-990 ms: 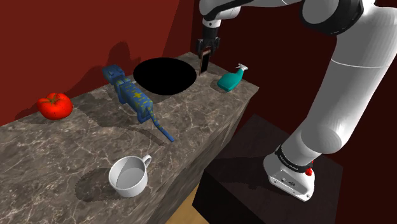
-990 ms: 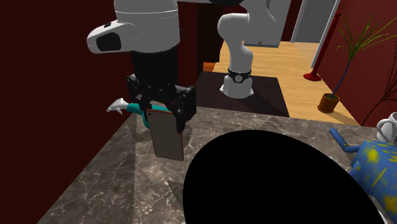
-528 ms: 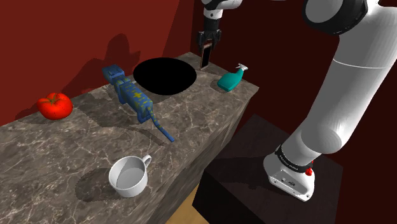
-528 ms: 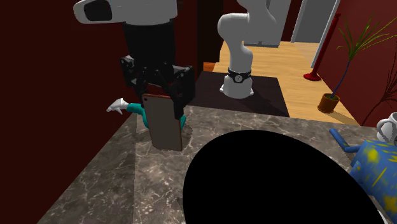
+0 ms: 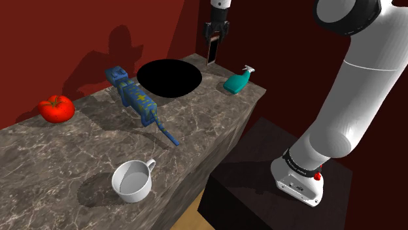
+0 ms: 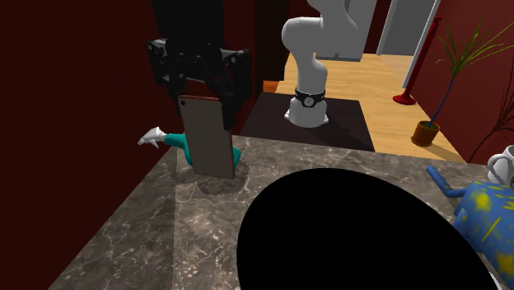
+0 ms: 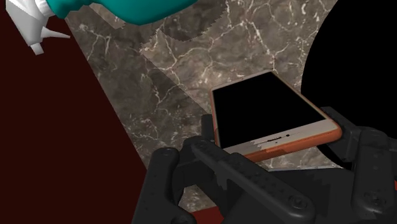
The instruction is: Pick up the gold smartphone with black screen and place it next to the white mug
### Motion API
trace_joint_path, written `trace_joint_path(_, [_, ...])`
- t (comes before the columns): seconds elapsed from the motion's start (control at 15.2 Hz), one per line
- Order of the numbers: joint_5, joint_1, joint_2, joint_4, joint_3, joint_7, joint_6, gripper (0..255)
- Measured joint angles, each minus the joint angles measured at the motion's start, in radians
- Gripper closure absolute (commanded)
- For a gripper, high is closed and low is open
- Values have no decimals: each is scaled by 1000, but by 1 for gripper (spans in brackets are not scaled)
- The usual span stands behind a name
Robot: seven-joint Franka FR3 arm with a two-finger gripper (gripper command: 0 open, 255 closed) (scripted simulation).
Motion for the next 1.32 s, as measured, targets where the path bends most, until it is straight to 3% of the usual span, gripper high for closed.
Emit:
trace_joint_path(1.25, [3, -9, 24, 290, -3, 2, -266, 255])
trace_joint_path(1.32, [0, -1, 8, 270, 0, 11, -262, 255])
